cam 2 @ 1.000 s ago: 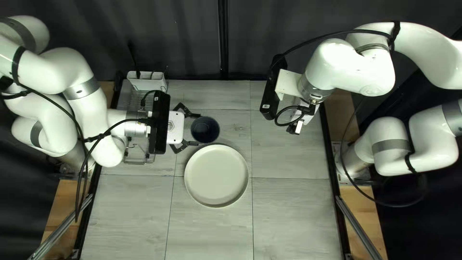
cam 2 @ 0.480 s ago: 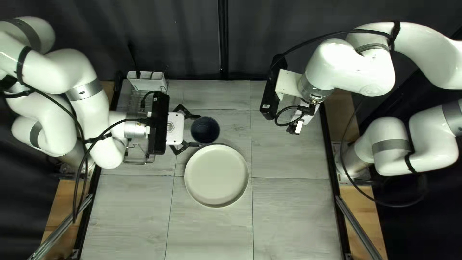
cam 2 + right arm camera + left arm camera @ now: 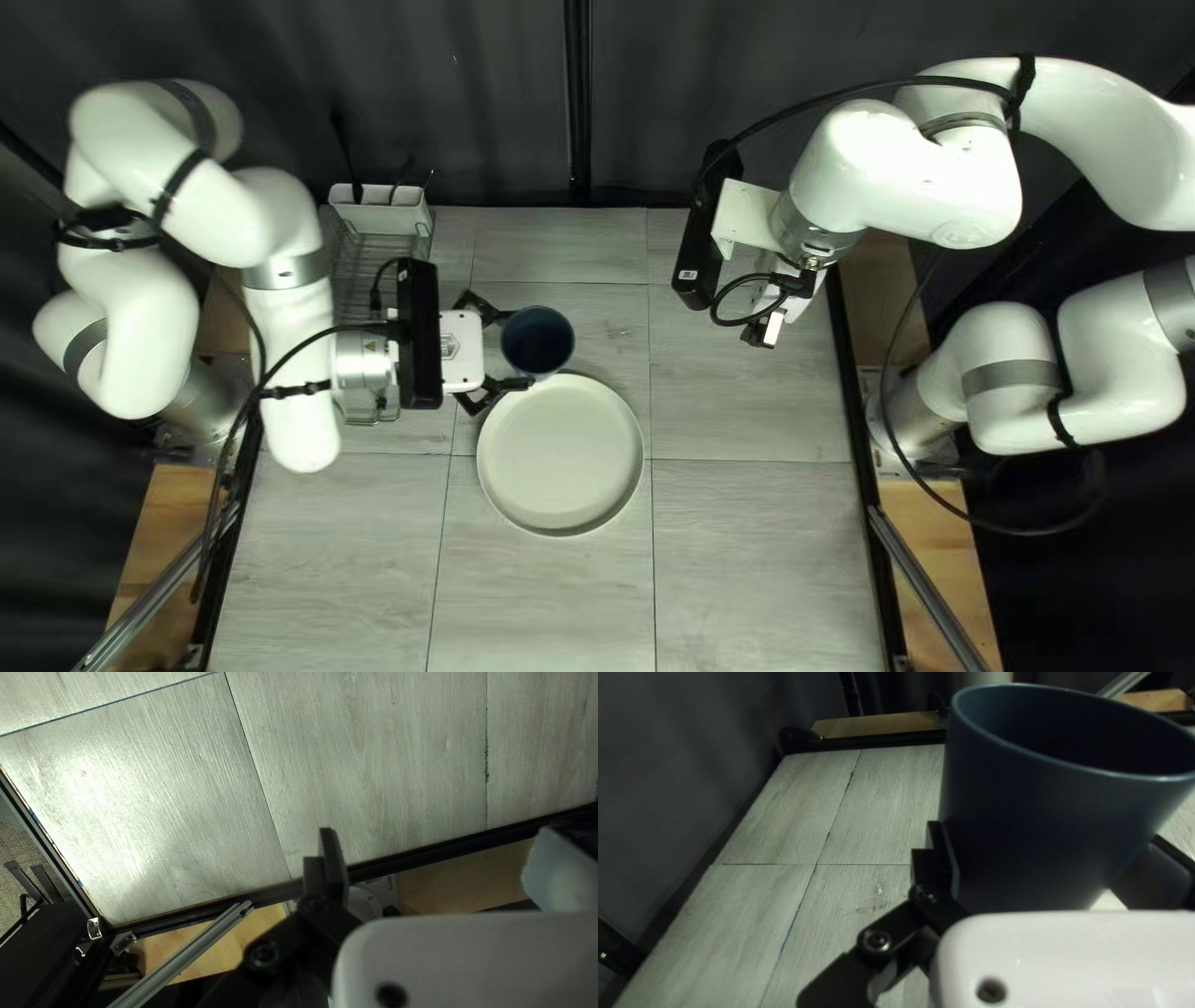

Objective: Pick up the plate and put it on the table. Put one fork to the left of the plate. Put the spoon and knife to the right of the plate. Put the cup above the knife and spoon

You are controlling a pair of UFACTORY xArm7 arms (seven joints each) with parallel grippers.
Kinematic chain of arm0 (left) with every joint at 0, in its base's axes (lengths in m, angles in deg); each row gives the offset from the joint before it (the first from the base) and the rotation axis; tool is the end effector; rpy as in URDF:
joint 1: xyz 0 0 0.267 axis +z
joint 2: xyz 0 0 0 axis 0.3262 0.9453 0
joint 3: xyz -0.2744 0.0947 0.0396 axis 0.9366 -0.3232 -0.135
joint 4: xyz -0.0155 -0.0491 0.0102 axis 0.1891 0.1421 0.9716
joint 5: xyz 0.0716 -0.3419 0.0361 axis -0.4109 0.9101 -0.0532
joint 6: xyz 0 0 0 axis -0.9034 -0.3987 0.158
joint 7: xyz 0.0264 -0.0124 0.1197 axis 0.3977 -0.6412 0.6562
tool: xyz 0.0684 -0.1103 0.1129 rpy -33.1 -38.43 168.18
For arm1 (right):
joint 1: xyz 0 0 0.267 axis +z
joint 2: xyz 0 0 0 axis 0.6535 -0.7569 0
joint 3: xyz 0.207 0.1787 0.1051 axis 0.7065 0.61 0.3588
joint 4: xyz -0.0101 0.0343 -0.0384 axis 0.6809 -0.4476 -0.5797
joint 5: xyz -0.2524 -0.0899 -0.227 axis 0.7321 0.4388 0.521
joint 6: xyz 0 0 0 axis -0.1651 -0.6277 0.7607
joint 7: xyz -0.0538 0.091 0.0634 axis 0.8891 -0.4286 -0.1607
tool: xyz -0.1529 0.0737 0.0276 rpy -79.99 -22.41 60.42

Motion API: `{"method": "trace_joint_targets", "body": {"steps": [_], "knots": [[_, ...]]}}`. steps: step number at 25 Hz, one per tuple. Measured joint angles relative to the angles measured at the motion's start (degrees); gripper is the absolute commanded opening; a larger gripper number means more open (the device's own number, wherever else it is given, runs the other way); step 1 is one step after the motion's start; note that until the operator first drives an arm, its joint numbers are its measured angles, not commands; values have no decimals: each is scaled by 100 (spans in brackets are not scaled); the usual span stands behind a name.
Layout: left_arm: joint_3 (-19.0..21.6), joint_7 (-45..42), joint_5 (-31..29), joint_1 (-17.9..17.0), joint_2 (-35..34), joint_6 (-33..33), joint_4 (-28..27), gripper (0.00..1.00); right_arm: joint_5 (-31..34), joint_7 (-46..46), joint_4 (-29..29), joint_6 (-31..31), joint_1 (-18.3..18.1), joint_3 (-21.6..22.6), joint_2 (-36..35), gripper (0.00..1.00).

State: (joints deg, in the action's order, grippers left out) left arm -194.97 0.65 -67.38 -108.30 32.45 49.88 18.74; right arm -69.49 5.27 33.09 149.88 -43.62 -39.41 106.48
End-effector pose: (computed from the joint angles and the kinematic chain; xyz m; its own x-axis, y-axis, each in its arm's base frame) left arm 0.5237 0.0421 0.1864 0.2324 -0.0352 0.9720 0.2141 -0.9730 -0.0864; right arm 0.2956 -0.0402 0.3085 0.9667 -0.2513 0.0489 -0.2540 -0.9652 0.0622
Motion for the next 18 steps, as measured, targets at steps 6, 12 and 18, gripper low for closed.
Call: {"method": "trace_joint_targets", "body": {"steps": [6,12,18], "knots": [[-110,-29,-33,-164,-190,60,-178,0,0,0,0,0,0,0,0,100],[-128,-41,24,-332,-288,152,-310,0,0,0,0,0,0,0,0,100],[-288,-164,-17,-587,-590,490,-513,0,0,0,0,0,0,0,0,100]]}}
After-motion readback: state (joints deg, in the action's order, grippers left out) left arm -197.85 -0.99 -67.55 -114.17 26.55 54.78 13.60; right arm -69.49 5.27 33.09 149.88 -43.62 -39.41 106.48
